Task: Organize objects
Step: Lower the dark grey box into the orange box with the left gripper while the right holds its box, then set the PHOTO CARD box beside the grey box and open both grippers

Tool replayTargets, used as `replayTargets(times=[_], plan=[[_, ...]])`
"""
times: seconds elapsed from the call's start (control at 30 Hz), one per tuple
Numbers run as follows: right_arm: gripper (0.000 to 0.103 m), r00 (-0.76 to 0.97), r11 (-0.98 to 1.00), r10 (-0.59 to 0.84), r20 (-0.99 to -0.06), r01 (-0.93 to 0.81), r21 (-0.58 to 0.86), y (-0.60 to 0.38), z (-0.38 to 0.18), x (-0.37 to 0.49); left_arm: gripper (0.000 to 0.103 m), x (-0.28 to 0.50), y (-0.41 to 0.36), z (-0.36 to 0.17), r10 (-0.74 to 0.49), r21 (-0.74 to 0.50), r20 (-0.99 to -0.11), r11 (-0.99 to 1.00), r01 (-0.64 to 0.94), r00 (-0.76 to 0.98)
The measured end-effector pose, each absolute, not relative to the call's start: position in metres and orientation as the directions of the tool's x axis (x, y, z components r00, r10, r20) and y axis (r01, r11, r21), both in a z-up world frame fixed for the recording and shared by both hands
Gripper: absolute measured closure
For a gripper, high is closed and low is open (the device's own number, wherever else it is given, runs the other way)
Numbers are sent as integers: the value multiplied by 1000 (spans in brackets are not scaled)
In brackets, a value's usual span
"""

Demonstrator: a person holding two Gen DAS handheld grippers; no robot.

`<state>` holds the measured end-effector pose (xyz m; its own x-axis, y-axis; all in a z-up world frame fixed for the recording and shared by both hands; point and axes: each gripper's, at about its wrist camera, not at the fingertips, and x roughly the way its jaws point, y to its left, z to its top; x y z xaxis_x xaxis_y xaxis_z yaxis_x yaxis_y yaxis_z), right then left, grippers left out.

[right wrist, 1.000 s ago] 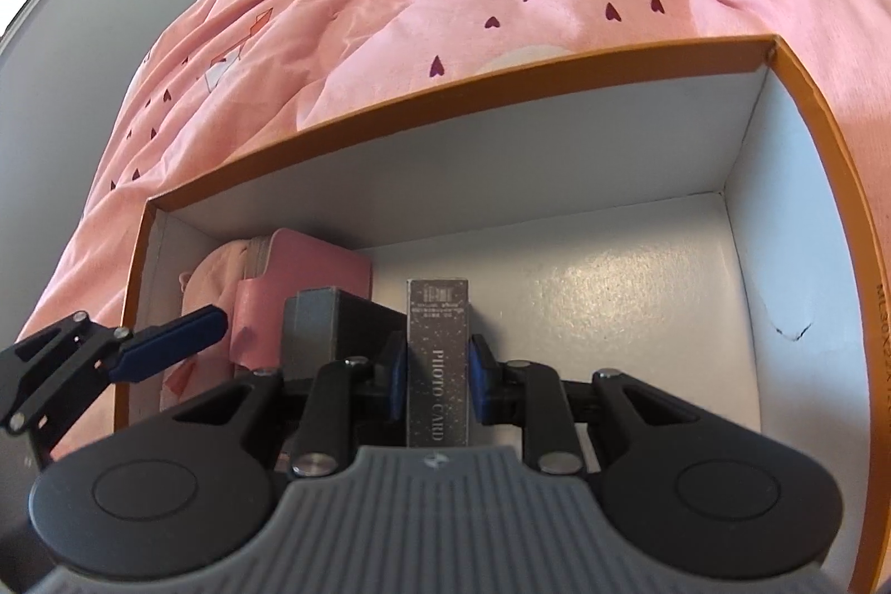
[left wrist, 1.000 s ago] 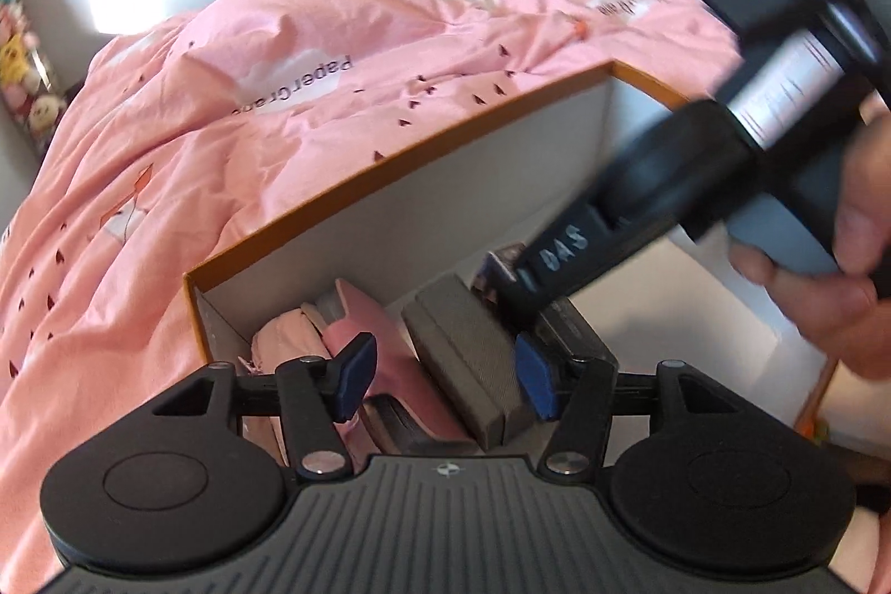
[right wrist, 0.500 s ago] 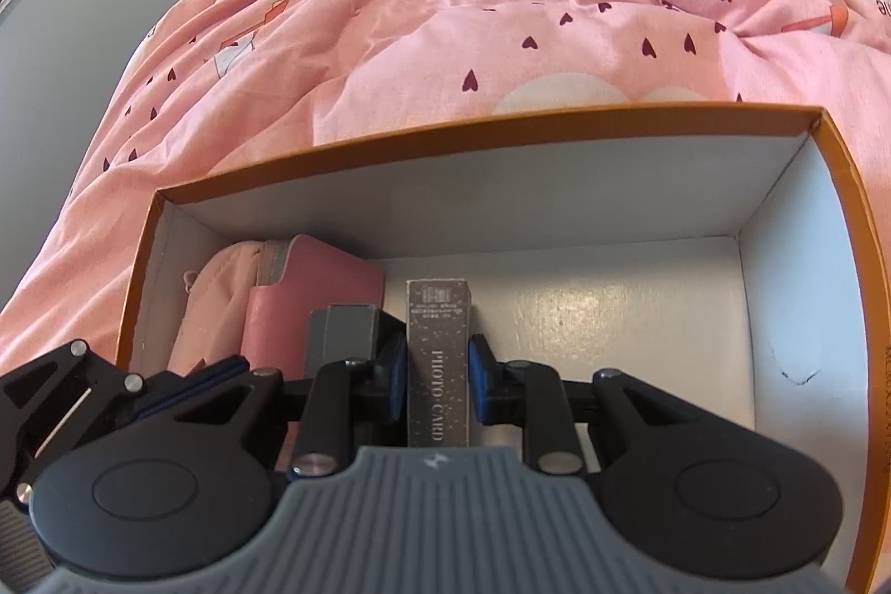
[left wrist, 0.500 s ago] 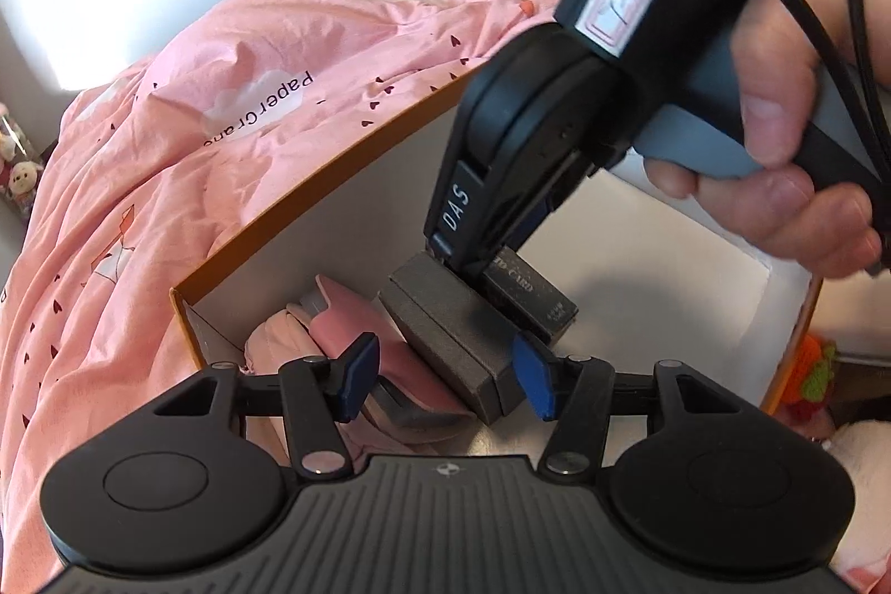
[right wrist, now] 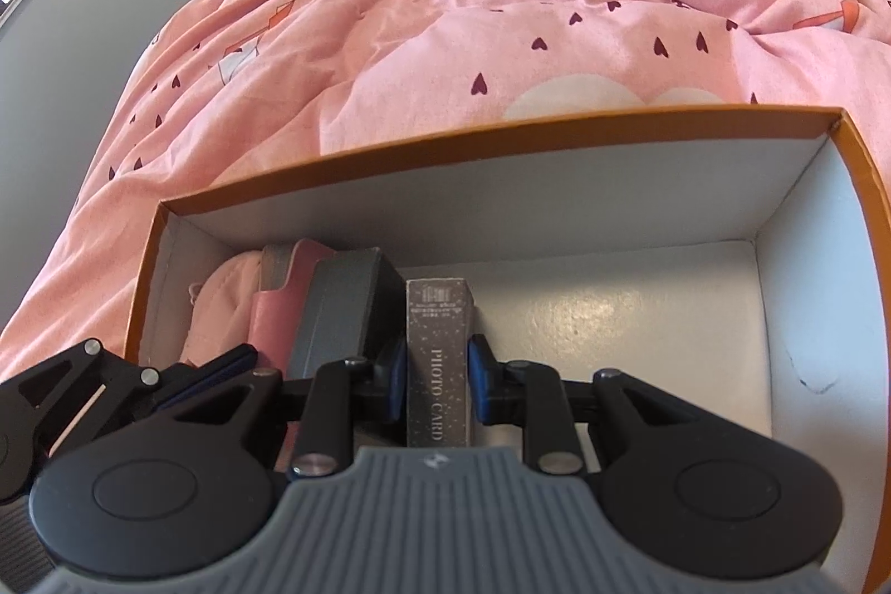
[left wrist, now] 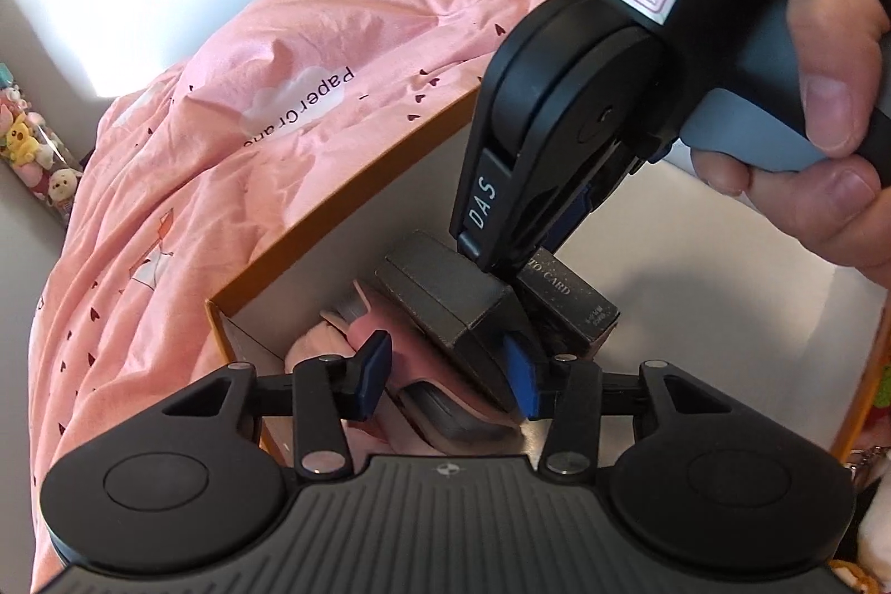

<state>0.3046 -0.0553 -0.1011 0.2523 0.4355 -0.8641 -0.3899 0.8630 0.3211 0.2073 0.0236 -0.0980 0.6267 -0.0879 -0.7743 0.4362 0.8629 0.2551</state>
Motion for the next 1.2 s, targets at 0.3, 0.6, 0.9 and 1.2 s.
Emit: replayTargets(times=[0.3, 0.6, 0.9, 1.2], plan=[[78, 256, 859, 439, -861, -401, 319, -39, -104, 315, 47, 207, 31, -96, -141, 203, -774, 868, 453, 617], [70, 244, 838, 495, -834, -389, 384, -50, -96, 318, 45, 205, 30, -99, -142, 198, -772, 873, 446, 619], [70, 214, 799, 466, -858, -519, 304, -63, -86, 298, 45, 208, 26, -101, -131, 207, -777, 871, 446, 615], [73, 167, 670, 378, -911, -728, 145, -60, -94, 272, 46, 213, 24, -102, -90, 239, -784, 870, 431, 615]])
